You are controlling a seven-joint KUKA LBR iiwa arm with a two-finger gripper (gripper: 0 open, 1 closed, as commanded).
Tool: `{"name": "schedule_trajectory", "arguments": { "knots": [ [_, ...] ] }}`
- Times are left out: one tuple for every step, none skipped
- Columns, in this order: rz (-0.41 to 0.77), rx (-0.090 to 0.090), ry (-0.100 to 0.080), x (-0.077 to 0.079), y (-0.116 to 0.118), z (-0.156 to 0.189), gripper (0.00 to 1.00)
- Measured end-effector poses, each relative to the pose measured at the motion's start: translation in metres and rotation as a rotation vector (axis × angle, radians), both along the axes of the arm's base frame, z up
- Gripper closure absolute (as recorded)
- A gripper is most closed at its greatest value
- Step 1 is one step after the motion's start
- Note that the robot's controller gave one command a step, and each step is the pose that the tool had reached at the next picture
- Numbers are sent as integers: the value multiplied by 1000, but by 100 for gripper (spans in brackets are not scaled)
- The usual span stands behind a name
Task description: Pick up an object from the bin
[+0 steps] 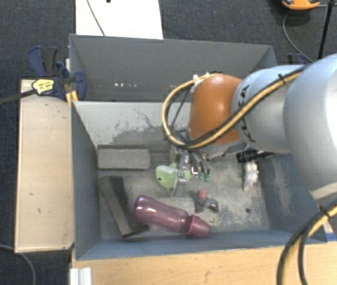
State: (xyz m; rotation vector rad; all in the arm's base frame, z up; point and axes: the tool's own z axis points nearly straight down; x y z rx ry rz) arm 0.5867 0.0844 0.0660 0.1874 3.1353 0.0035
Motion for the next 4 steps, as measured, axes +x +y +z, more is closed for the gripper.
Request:
{"name": "schedule_trajectory", "arguments": {
  "knots": [
    [-41, 2, -8, 1, -2, 5, 100],
    [-42, 2, -8, 1, -2, 5, 100],
    [-42, 2, -6, 0, -2, 8, 100],
    [-42, 1, -2, -1, -3, 27, 100]
  ]
}}
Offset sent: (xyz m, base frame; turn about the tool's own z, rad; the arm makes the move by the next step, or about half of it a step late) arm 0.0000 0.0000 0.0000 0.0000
